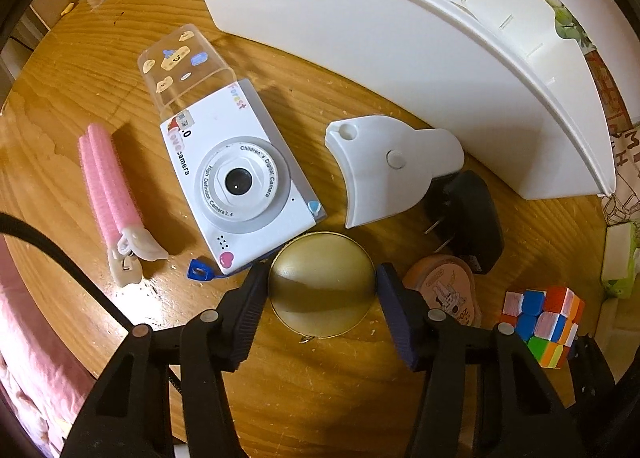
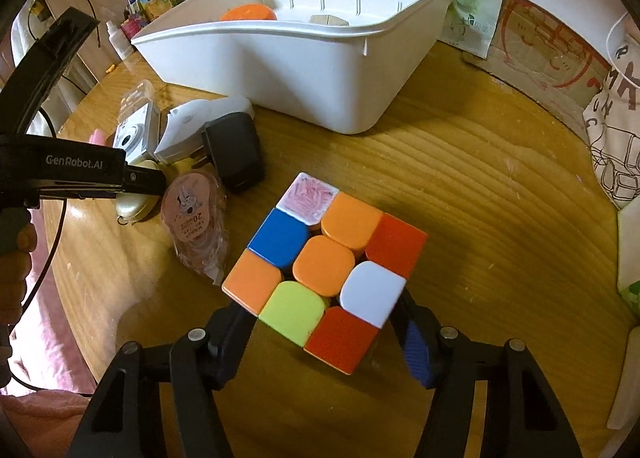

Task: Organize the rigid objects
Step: 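Grasp the Rubik's cube with the right gripper while the left grasps the gold tin, then lift the cube and gold tin and carry both over the white bin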

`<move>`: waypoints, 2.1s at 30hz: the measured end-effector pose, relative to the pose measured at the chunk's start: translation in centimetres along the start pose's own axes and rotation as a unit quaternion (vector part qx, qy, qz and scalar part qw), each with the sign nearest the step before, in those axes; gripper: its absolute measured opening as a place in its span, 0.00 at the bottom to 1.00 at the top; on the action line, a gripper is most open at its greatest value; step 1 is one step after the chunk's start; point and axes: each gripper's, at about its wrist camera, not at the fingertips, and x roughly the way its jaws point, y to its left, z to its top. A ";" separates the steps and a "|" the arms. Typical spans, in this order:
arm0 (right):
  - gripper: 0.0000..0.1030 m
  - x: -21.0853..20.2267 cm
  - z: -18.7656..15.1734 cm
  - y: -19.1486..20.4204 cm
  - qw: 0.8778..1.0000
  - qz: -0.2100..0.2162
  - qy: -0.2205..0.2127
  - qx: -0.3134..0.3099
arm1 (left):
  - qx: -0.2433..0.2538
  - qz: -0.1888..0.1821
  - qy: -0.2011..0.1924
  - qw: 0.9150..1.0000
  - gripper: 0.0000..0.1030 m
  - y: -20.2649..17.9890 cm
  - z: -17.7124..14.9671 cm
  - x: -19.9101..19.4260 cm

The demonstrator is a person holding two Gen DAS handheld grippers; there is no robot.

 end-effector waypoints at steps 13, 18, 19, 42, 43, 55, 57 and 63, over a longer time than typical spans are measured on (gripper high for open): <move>0.63 -0.8 -1.9 1.3 1.000 -0.014 0.014 0.013 | 0.032 -0.007 0.008 0.999 0.57 1.1 -3.4 -0.7; 0.63 -1.4 -3.4 2.4 0.999 -0.024 0.015 0.023 | 0.045 -0.015 0.015 0.999 0.57 1.6 -4.8 -0.7; 0.63 -1.5 -3.5 2.5 0.999 -0.025 0.015 0.025 | 0.049 -0.017 0.017 0.999 0.57 1.8 -5.1 -0.8; 0.54 -5.0 -5.2 6.3 0.988 -0.084 -0.030 0.122 | 0.199 -0.037 0.006 0.979 0.57 5.6 -7.8 -6.7; 0.54 -5.0 -5.2 6.5 0.987 -0.088 -0.033 0.127 | 0.209 -0.040 0.003 0.977 0.57 5.9 -8.0 -6.8; 0.54 -8.0 -3.2 8.7 0.975 -0.131 -0.088 0.159 | 0.318 -0.050 -0.042 0.946 0.57 5.7 -7.2 -11.1; 0.54 -8.5 -2.5 9.0 0.972 -0.137 -0.100 0.161 | 0.332 -0.051 -0.051 0.941 0.57 5.5 -7.0 -11.5; 0.54 -10.1 0.2 9.7 0.966 -0.149 -0.138 0.161 | 0.362 -0.056 -0.089 0.926 0.57 5.8 -6.0 -13.9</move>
